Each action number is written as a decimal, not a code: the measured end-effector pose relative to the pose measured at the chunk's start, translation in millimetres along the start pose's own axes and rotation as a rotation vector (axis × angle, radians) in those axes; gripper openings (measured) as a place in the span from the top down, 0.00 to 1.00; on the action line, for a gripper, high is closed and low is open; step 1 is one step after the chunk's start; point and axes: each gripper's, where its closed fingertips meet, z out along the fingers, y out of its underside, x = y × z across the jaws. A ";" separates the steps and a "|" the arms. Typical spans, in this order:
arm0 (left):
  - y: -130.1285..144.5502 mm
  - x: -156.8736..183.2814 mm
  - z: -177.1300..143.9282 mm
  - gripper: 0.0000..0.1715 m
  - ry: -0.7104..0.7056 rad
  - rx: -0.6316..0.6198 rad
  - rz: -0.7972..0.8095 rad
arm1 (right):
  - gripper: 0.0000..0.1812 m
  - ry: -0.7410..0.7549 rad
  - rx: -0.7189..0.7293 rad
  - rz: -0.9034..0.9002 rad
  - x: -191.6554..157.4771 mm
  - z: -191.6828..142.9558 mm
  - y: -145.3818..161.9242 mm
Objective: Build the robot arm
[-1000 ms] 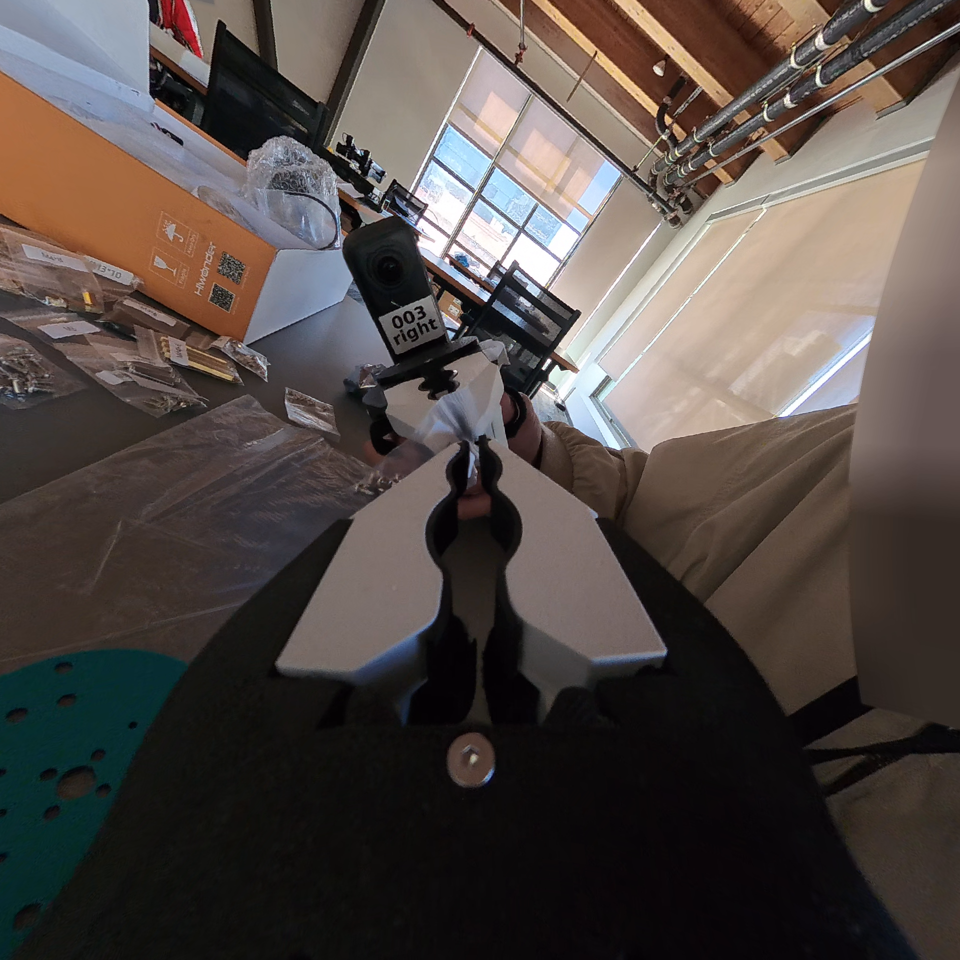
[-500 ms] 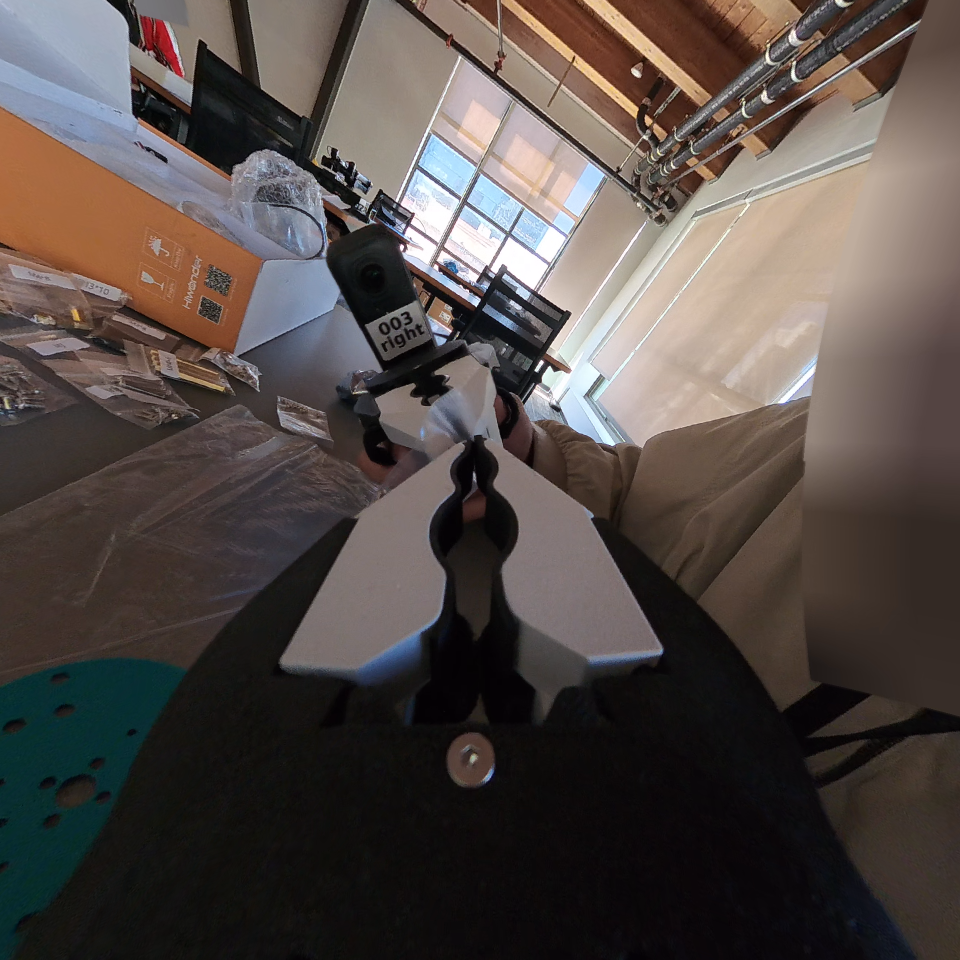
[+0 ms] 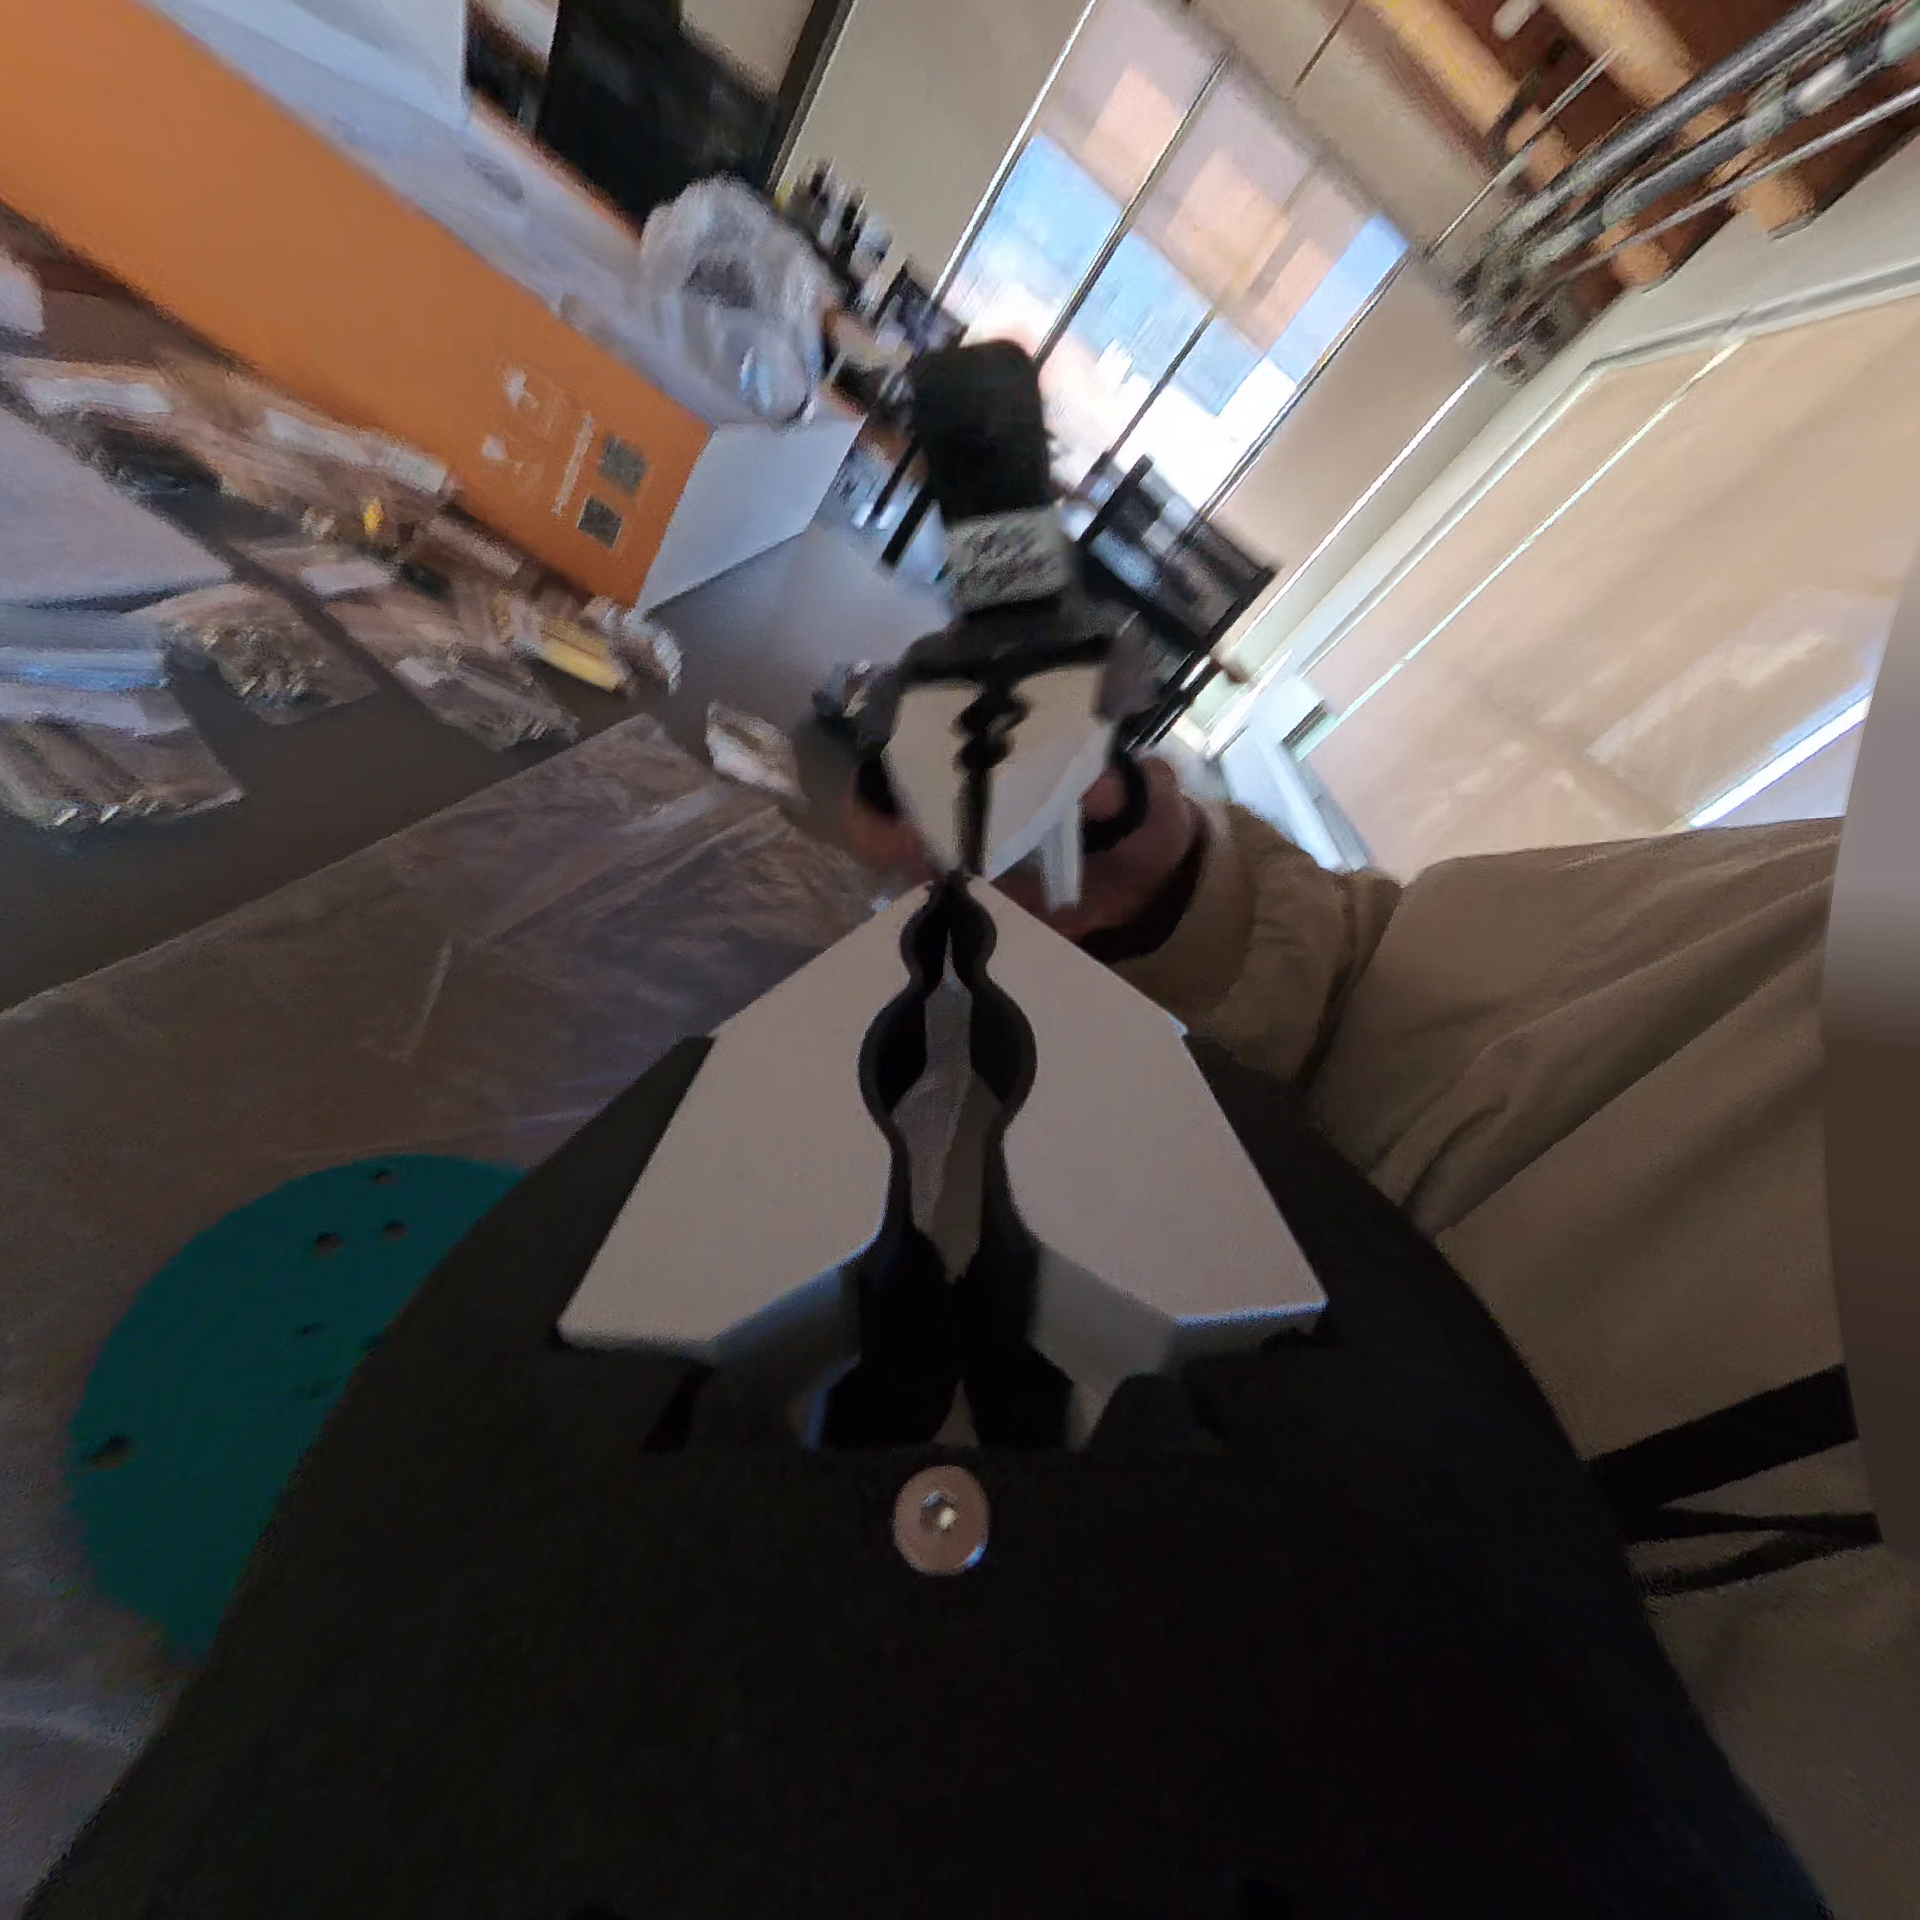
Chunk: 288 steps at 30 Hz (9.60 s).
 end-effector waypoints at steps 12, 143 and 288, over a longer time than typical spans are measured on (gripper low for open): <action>36.9 -53.7 -15.9 0.94 -0.206 -0.302 -0.211 | 0.89 0.480 -0.399 -0.430 44.6 24.4 46.3; 68.3 -2.2 25.4 1.00 -0.153 -0.235 -0.281 | 1.00 0.786 -0.105 -0.250 12.3 4.6 66.0; 40.9 17.5 3.4 1.00 -0.042 0.066 -0.294 | 0.98 0.169 0.181 0.211 -11.3 24.9 48.9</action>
